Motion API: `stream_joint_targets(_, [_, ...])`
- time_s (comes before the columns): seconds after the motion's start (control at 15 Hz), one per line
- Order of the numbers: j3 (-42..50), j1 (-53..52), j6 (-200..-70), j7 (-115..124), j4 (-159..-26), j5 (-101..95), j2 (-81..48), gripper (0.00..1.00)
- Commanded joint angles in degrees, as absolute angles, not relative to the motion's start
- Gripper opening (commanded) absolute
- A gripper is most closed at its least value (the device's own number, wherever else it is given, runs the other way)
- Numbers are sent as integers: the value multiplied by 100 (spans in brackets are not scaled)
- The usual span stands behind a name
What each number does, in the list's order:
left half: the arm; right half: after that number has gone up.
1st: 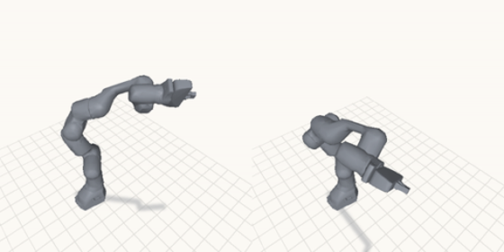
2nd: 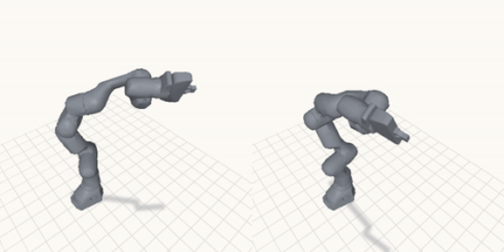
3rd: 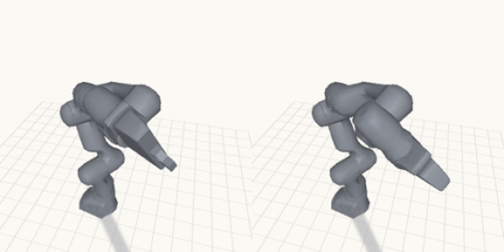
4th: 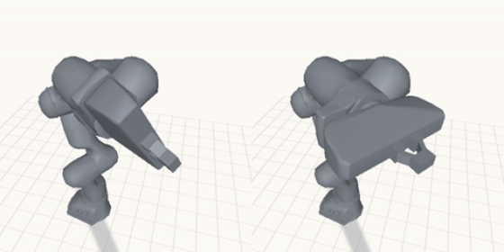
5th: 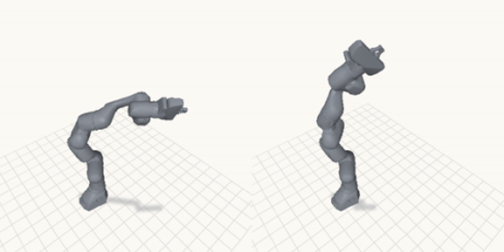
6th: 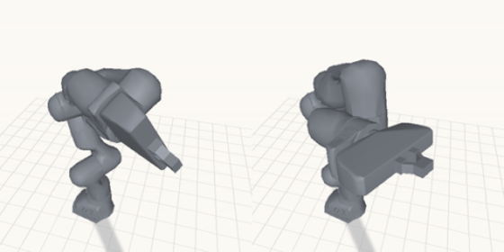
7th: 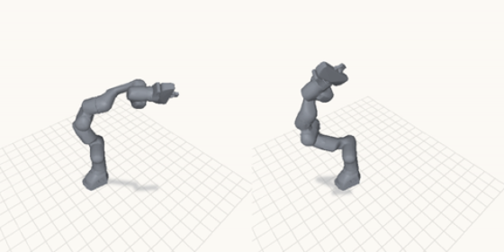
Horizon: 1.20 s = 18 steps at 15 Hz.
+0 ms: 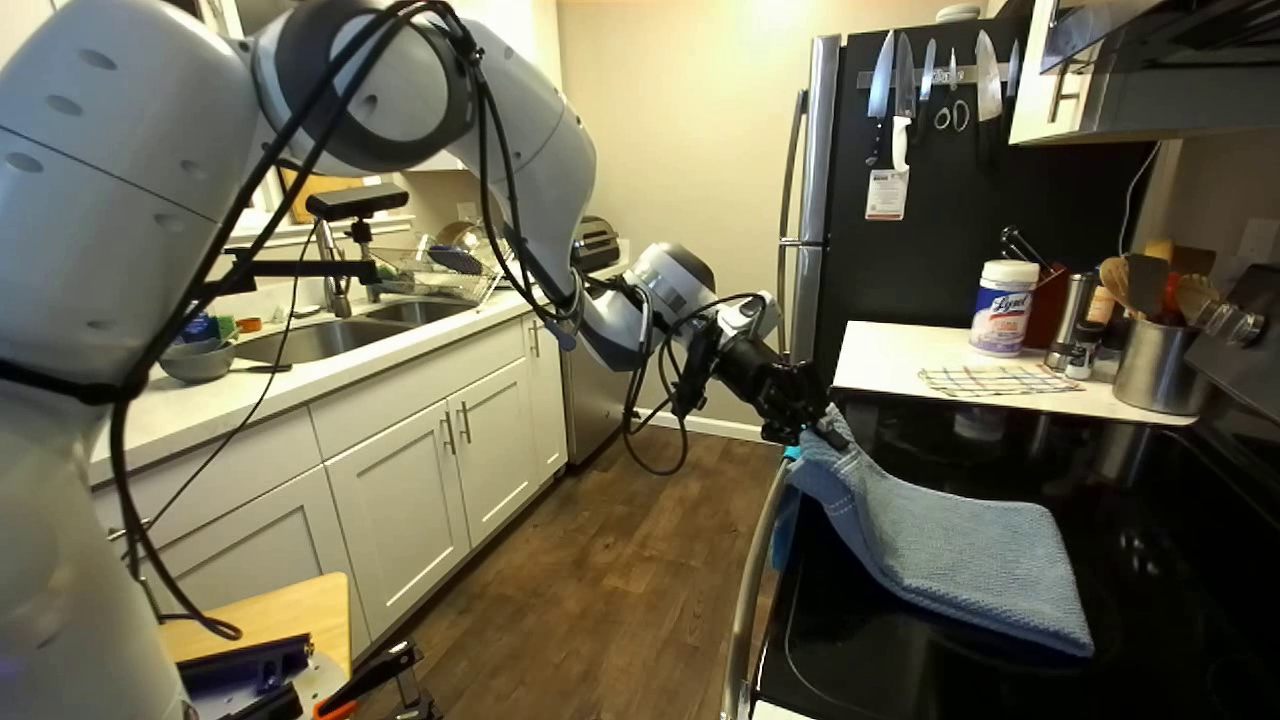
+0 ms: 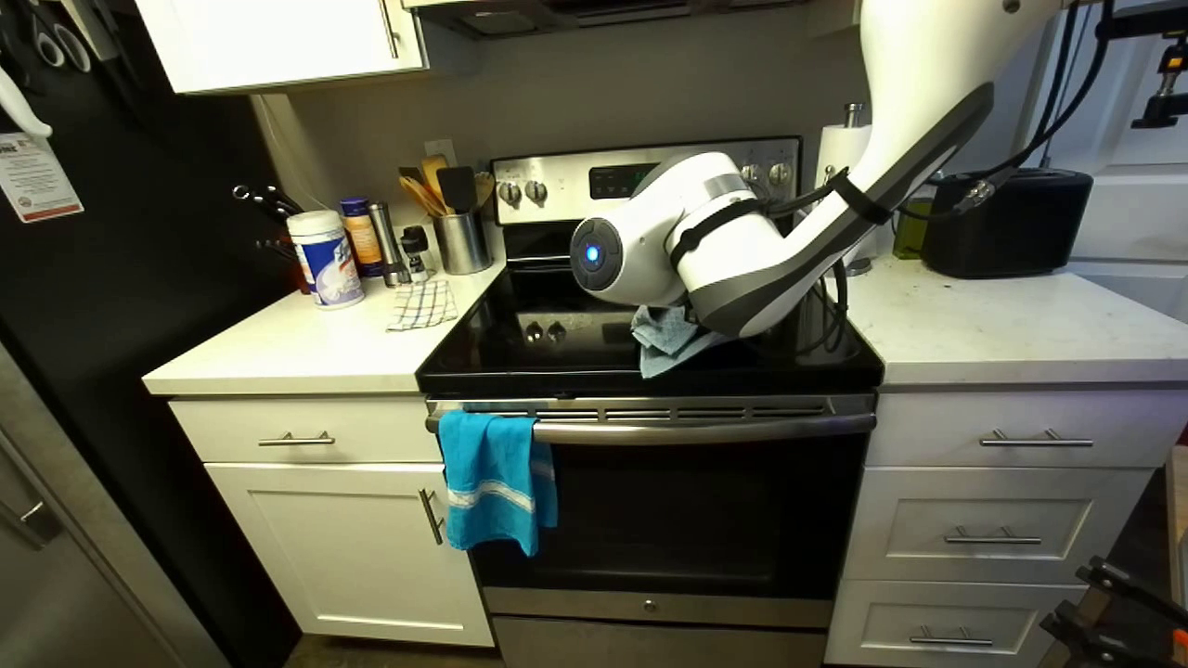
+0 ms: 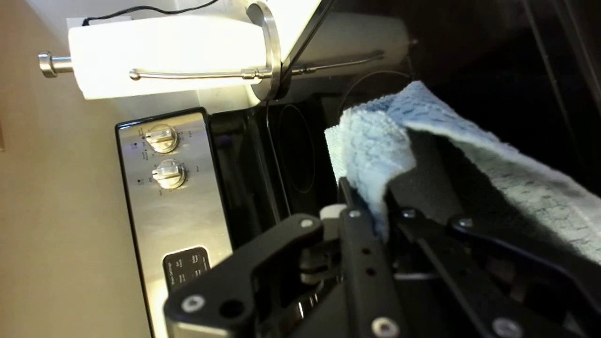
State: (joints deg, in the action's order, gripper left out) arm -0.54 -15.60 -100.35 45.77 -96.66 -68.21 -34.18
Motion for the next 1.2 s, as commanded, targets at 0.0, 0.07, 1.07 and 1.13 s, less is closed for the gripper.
stream_joint_targets(0.0, [-186, -1398, -10161, 4825, -10084, -6917, -2974, 2])
stream_joint_targets(0.07, [-216, -1325, -10262, 4873, -10176, -6825, -2797, 2])
stream_joint_targets(1.07, [-161, -455, -10595, 4948, -10792, -5944, -221, 2])
stream_joint_targets(1.13, [-162, -439, -10595, 4943, -10763, -5927, -231, 2])
